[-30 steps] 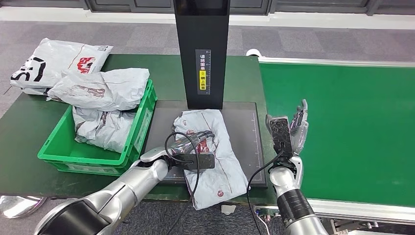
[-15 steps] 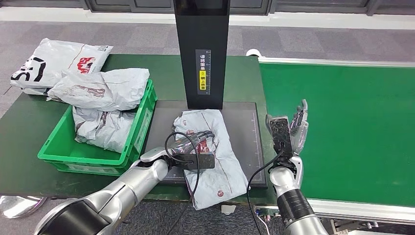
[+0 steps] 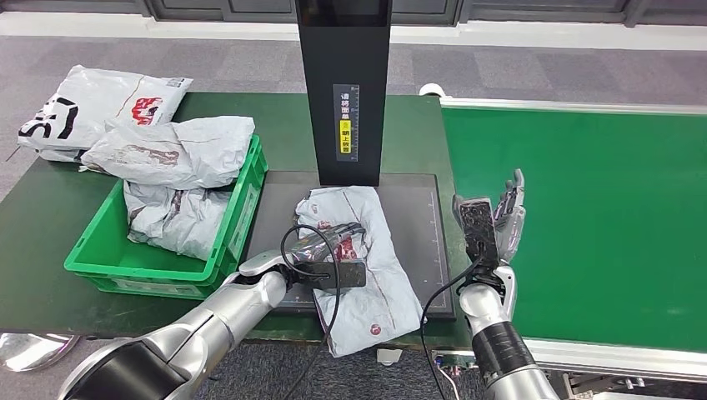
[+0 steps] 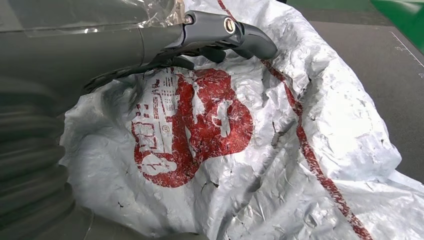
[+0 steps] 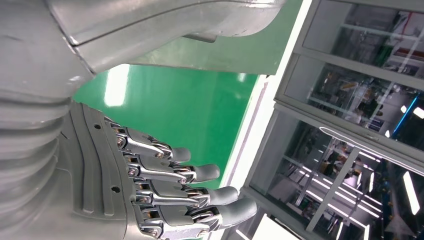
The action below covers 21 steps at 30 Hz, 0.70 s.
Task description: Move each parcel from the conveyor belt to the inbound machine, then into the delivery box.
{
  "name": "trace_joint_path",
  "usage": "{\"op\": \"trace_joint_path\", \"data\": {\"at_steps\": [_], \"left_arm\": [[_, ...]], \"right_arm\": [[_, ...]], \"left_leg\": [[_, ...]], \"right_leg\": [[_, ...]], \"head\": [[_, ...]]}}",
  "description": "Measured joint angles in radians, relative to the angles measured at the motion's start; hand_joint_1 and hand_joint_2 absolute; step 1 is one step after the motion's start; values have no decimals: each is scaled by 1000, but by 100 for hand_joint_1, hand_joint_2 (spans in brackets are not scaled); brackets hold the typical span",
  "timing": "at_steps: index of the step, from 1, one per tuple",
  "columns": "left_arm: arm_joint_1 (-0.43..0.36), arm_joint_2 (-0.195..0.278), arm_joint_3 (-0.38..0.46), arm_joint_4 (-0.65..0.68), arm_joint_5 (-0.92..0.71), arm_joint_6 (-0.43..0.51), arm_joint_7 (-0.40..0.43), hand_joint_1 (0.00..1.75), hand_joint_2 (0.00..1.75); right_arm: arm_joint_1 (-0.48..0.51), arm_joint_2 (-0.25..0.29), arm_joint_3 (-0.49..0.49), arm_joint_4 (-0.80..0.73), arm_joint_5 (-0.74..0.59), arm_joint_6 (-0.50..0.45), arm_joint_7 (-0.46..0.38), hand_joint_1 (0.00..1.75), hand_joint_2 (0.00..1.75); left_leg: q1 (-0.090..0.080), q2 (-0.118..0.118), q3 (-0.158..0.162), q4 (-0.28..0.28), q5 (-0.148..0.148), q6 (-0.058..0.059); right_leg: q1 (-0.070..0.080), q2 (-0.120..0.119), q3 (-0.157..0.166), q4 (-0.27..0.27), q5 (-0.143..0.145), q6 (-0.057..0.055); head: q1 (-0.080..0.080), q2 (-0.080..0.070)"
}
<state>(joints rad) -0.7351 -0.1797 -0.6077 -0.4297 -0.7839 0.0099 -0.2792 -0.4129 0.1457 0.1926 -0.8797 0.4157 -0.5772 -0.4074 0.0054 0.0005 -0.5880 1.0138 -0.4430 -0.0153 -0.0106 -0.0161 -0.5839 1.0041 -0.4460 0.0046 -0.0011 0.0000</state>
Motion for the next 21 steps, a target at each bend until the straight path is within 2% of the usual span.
{"op": "trace_joint_path", "data": {"at_steps": [3, 5, 7, 9, 10, 14, 21], "left_arm": [[0, 0, -1, 3, 1, 1, -1, 175, 175], [-2, 3, -1, 1, 23, 34, -20, 175, 175], [-13, 24, 13, -28, 83, 153, -29, 175, 175], [-52, 58, 46, -88, 129, 289, 11, 175, 175], [-78, 75, 67, -119, 130, 322, 37, 175, 175], [-134, 109, 123, -190, 82, 336, 61, 175, 175], [-113, 107, 155, -222, 59, 355, 40, 175, 175]], "right_arm": [[-1, 0, -1, 0, 0, 0, 0, 0, 175], [0, 0, -2, 0, -9, -4, -8, 0, 175], [11, -1, -5, -13, -29, -13, -22, 0, 175], [35, -5, -8, -40, -44, -19, -26, 0, 175], [49, -7, -10, -56, -44, -21, -22, 0, 175], [88, -14, -25, -106, -29, -19, -3, 0, 175], [101, -15, -30, -139, -18, -18, -1, 0, 175]], "left_leg": [[0, 0, 0, 0, 0, 0], [0, 0, 0, 0, 1, 0], [1, 1, -3, 0, 3, -2], [2, 2, -11, 1, 7, -4], [2, 3, -14, 1, 8, -5], [2, 2, -17, -1, 10, -5], [2, 5, -19, 0, 9, -5]], "right_leg": [[0, 0, 0, 0, 0, 0], [0, 0, 0, 0, 0, 0], [1, 1, -4, 0, 3, -2], [3, 2, -13, 0, 7, -4], [4, 2, -17, 0, 9, -4], [3, 1, -19, 0, 10, -5], [2, 4, -23, 0, 10, -5]], "head": [[0, 0], [0, 0], [0, 0], [0, 0], [0, 0], [0, 0], [0, 0]]}}
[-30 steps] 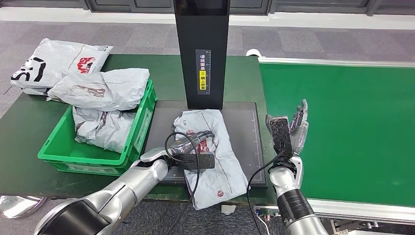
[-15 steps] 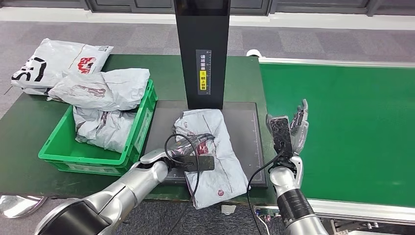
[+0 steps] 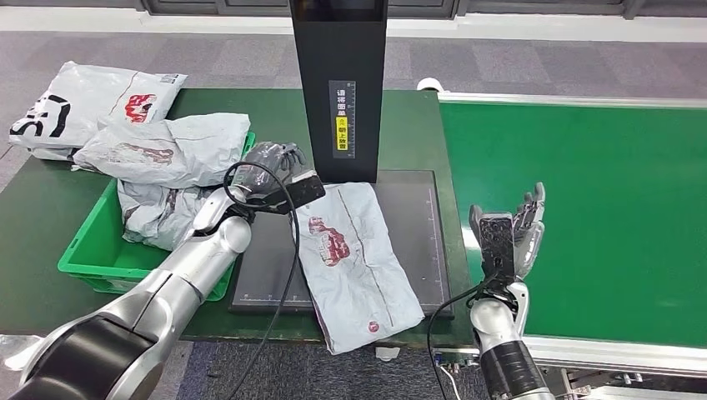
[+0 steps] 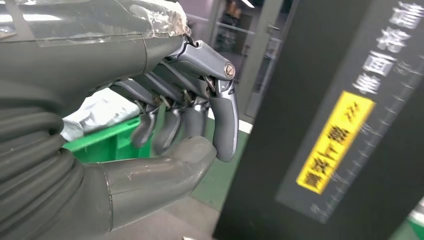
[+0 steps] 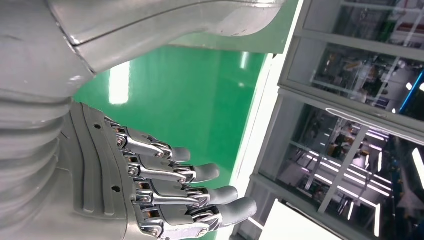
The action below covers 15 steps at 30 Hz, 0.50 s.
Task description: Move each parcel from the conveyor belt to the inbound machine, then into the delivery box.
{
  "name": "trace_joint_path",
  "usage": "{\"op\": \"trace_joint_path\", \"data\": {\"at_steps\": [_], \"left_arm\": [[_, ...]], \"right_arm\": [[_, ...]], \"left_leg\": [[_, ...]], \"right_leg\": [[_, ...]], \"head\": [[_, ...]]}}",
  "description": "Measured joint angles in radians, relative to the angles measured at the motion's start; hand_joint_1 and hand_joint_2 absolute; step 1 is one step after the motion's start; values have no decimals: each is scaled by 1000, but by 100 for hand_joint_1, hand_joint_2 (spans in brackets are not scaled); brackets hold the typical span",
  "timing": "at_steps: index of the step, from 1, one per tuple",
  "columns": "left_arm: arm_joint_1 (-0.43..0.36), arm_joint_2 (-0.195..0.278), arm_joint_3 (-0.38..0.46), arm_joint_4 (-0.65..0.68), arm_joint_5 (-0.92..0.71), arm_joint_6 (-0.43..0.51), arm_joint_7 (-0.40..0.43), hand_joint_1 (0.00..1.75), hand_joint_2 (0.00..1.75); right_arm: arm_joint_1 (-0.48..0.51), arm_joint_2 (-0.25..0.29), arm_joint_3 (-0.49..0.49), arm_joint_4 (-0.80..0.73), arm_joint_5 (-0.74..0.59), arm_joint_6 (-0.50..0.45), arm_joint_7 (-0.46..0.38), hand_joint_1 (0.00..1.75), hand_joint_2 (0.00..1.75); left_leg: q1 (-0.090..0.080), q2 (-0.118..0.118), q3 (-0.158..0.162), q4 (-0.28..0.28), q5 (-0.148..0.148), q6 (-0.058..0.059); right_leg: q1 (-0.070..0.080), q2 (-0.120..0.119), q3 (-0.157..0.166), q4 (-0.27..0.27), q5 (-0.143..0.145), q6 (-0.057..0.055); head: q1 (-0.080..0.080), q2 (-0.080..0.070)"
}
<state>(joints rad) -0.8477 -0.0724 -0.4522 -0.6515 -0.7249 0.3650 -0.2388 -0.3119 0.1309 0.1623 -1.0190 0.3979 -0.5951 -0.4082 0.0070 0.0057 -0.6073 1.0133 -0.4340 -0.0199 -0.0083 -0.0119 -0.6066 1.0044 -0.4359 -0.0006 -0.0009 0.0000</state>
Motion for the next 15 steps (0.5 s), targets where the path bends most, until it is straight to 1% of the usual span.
{"op": "trace_joint_path", "data": {"at_steps": [15], "left_arm": [[0, 2, 15, -12, -9, 0, 0, 175, 175]], "right_arm": [[2, 0, 0, -10, 6, 0, 0, 0, 175]], "left_leg": [[0, 0, -1, 0, 0, 0]], "right_leg": [[1, 0, -1, 0, 0, 0]], "head": [[0, 0]]}}
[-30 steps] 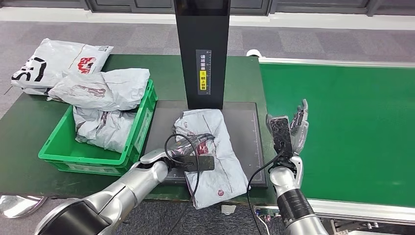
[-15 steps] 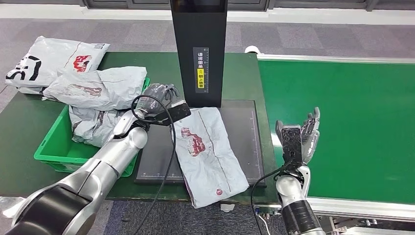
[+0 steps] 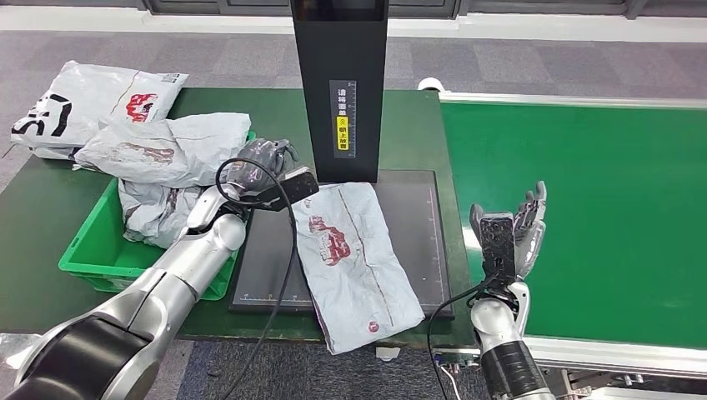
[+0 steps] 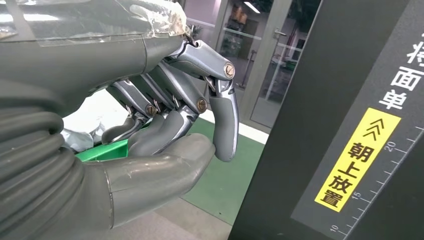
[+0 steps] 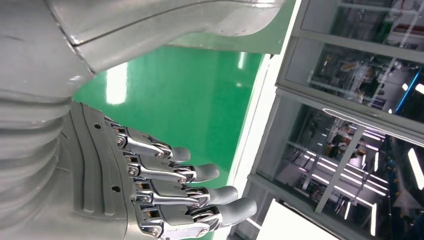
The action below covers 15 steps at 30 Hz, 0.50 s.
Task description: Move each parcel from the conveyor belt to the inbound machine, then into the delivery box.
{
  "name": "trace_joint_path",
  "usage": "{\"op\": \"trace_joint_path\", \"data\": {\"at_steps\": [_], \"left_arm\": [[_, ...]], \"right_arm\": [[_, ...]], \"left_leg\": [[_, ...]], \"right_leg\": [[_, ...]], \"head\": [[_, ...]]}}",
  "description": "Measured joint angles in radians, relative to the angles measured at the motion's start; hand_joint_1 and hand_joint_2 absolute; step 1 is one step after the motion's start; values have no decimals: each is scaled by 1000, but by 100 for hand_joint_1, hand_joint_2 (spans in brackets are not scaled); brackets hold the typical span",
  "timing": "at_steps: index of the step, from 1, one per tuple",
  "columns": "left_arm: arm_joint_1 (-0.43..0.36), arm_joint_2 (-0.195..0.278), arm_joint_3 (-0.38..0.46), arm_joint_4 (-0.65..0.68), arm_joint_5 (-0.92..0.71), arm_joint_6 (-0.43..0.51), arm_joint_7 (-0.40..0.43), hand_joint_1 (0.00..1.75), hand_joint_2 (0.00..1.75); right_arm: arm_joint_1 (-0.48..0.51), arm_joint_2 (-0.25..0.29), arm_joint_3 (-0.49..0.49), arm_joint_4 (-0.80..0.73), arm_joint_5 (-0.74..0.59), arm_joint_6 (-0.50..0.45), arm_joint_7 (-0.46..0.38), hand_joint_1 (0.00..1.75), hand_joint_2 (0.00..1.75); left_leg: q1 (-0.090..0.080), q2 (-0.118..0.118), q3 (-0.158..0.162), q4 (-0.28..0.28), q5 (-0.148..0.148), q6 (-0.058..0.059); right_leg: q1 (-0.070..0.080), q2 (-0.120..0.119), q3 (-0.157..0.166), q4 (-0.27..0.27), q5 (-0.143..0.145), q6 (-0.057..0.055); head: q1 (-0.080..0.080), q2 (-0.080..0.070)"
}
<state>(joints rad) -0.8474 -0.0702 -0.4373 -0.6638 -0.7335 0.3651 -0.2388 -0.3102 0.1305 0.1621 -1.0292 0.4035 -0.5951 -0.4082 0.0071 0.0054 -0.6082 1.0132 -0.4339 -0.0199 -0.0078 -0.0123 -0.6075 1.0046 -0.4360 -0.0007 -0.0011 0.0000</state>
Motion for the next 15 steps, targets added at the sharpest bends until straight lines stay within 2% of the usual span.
{"op": "trace_joint_path", "data": {"at_steps": [15], "left_arm": [[0, 0, 5, 0, -1, 0, 0, 175, 175]], "right_arm": [[0, 0, 0, 0, 0, 0, 0, 0, 175]], "left_leg": [[0, 0, 0, 0, 0, 0]], "right_leg": [[0, 0, 0, 0, 0, 0]], "head": [[0, 0]]}}
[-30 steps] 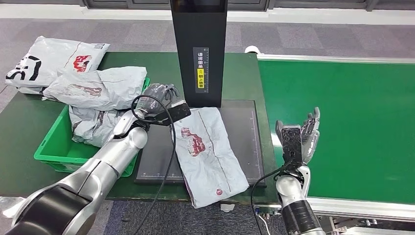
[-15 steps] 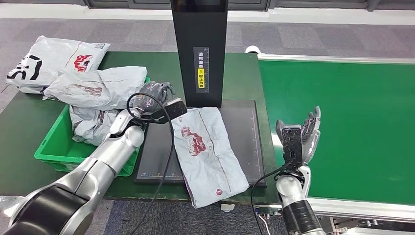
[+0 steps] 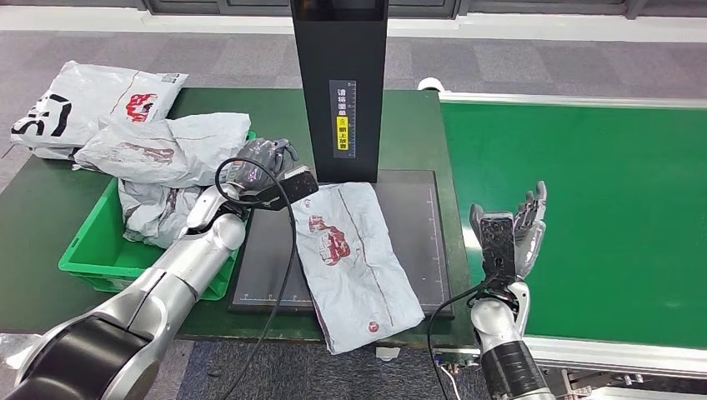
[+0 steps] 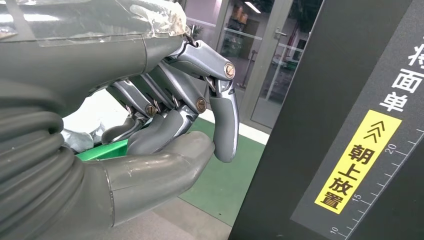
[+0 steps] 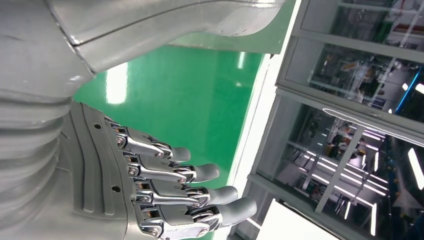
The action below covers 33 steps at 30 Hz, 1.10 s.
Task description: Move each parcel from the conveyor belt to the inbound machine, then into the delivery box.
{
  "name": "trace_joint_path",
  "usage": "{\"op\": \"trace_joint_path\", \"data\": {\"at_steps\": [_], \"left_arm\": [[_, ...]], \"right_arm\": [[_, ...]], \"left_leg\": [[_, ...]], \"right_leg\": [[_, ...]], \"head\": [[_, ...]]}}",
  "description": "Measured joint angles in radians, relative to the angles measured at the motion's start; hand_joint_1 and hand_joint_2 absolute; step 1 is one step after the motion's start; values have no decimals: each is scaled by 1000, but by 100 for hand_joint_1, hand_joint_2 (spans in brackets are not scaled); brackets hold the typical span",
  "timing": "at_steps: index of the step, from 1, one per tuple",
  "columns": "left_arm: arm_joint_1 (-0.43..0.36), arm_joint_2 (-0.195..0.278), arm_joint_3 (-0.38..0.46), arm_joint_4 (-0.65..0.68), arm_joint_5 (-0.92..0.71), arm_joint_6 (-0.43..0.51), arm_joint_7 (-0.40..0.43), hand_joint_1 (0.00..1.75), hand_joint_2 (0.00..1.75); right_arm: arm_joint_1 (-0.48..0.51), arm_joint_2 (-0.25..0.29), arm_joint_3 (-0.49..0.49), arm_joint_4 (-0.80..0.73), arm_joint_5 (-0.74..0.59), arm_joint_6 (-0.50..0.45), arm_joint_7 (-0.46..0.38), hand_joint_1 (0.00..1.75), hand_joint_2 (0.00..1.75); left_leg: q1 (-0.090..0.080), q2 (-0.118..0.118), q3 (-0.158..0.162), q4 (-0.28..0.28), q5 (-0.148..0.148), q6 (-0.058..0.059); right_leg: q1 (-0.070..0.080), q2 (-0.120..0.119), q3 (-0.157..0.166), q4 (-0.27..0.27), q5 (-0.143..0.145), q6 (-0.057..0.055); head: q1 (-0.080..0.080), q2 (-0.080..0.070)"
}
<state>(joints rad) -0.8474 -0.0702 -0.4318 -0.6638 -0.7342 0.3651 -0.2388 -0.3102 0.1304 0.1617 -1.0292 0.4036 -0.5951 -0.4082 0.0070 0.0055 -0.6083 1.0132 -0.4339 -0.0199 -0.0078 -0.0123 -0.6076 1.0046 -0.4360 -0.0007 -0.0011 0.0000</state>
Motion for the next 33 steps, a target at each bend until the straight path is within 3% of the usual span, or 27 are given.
{"op": "trace_joint_path", "data": {"at_steps": [33], "left_arm": [[0, 0, 0, 0, 0, 0, 0, 175, 175]], "right_arm": [[0, 0, 0, 0, 0, 0, 0, 0, 175]], "left_leg": [[0, 0, 0, 0, 0, 0]], "right_leg": [[0, 0, 0, 0, 0, 0]], "head": [[0, 0]]}}
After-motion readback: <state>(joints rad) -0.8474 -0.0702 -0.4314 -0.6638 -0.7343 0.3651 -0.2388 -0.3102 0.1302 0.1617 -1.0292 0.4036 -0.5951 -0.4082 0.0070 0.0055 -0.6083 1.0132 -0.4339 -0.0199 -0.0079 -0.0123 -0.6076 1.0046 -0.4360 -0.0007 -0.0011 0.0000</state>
